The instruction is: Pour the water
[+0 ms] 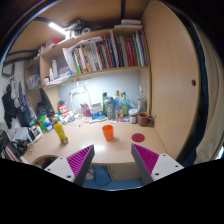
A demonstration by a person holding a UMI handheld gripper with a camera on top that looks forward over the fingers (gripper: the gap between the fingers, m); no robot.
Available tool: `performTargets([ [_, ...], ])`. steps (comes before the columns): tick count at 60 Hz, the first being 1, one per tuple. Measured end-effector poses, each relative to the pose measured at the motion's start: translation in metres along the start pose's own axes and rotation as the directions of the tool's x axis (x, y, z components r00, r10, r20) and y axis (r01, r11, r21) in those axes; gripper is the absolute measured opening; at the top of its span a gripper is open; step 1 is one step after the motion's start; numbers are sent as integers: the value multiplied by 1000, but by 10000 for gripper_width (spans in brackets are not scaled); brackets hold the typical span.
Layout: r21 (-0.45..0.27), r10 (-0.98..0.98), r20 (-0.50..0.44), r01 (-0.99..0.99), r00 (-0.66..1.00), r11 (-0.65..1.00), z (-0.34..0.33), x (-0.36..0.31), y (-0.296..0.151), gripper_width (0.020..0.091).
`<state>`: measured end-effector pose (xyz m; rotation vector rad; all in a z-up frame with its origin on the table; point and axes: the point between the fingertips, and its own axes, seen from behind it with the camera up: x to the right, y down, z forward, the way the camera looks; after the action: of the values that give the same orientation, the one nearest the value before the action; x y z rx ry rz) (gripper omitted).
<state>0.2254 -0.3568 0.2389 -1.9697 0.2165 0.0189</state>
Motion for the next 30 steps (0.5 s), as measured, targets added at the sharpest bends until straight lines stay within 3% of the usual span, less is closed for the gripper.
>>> performTargets([
  [7,78,-17,-53,21,998,997,0,-21,-16,833],
  [9,87,-18,-72,24,997,996,-4,-4,-17,833],
  [16,104,9,-124,4,992,995,-16,-56,-10,835],
  [30,105,8,-30,-5,1000,994,1,-142,25,831],
])
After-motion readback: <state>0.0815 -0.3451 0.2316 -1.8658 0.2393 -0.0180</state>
